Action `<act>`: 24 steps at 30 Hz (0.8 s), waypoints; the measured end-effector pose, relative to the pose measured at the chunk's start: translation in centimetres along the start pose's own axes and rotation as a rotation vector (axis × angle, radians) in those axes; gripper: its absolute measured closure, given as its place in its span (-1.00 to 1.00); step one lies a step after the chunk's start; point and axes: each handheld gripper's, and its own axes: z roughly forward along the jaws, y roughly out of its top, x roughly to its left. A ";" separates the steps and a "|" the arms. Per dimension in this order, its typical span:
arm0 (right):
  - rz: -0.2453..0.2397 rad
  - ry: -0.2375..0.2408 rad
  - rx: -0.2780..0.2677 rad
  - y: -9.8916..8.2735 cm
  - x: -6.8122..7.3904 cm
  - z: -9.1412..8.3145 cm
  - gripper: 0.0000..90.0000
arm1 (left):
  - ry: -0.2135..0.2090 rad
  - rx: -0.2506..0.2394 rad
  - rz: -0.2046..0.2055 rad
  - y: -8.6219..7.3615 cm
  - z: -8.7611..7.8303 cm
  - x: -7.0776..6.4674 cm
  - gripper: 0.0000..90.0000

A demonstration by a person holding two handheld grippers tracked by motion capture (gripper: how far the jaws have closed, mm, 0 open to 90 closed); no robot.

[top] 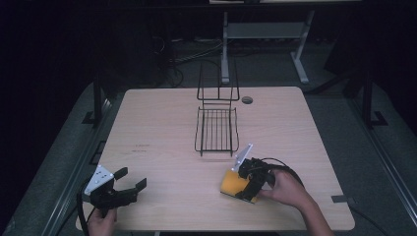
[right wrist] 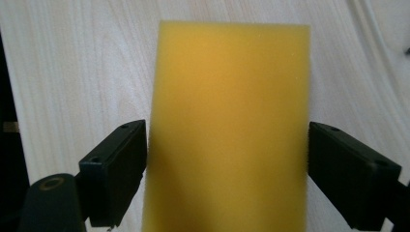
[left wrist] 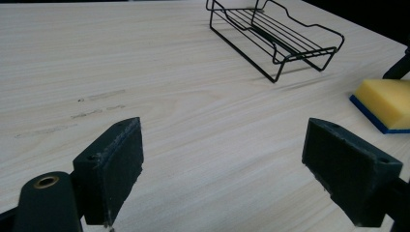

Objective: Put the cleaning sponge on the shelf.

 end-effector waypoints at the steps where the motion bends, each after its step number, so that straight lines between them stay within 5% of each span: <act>1: -0.003 0.001 0.000 0.0 0.0 0.1 -0.65 | -0.001 0.001 0.001 0.0 0.0 0.0 -0.69; 24: -0.035 -0.016 0.027 0.3 0.3 1.6 -0.62 | 0.001 -0.008 -0.006 0.0 -0.1 0.0 -0.69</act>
